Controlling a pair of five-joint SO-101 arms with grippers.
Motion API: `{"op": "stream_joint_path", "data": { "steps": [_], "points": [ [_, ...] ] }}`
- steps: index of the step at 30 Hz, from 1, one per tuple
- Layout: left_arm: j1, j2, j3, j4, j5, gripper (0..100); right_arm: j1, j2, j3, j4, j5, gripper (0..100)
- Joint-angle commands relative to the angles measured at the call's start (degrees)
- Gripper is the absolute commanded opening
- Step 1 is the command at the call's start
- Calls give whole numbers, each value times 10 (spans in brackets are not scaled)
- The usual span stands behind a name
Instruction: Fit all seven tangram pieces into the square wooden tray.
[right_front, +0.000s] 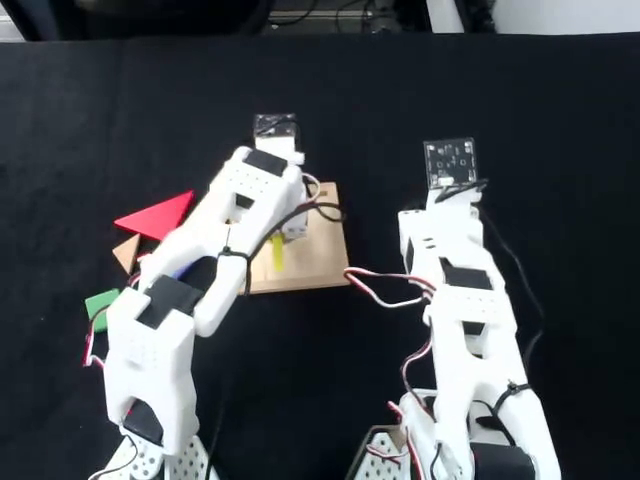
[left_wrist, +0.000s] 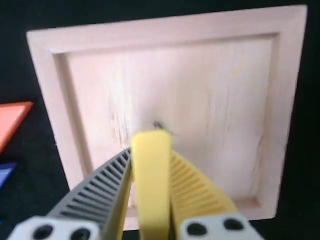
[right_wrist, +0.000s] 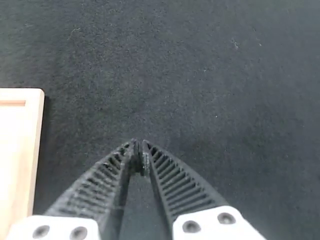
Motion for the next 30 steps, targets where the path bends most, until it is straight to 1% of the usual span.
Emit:
{"op": "stream_joint_path", "data": {
  "steps": [1,5,7,12,15,24,30],
  "points": [
    [9,-6,-41,-8,5,27,7,-3,-6,-9,-5,11],
    [8,-6,-47,-9,5,39,7,-3,-6,-8,-5,11],
    [8,-6,-39,-23,5,62,7,-3,-6,-8,-5,11],
    [8,-5,-18,-32,5,195,5,-3,-6,-8,-5,11],
    [6,-5,-17,-32,5,241,4,-3,-6,-8,-5,11],
    [1,-6,-15,-27,2,242,4,-3,-6,-8,-4,11],
    [-39,-6,-15,-26,2,242,4,-3,-6,-8,-4,11]
  ]
}}
